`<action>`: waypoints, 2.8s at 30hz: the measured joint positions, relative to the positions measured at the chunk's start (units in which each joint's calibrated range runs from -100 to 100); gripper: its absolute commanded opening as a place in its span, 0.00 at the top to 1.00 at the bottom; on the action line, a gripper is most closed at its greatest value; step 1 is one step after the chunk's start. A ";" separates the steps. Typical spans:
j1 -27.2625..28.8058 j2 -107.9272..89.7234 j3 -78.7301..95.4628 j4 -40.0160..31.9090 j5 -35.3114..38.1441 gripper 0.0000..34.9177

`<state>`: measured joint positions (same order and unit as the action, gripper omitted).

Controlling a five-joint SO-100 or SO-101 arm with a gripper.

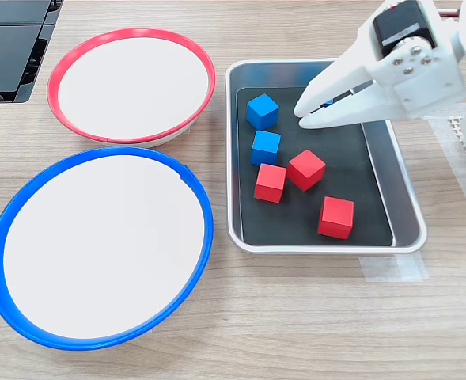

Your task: Move six blocks from tray to matching dishes

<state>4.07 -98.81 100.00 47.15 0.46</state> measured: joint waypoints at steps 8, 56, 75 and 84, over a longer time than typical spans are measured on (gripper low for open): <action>0.00 0.00 0.00 0.00 0.00 0.99; 23.63 66.41 -30.04 -1.47 19.15 0.73; -12.48 90.62 -83.76 7.18 7.23 0.99; -17.17 111.25 -94.74 -2.69 6.94 0.45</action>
<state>-13.10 12.45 5.26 44.45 7.40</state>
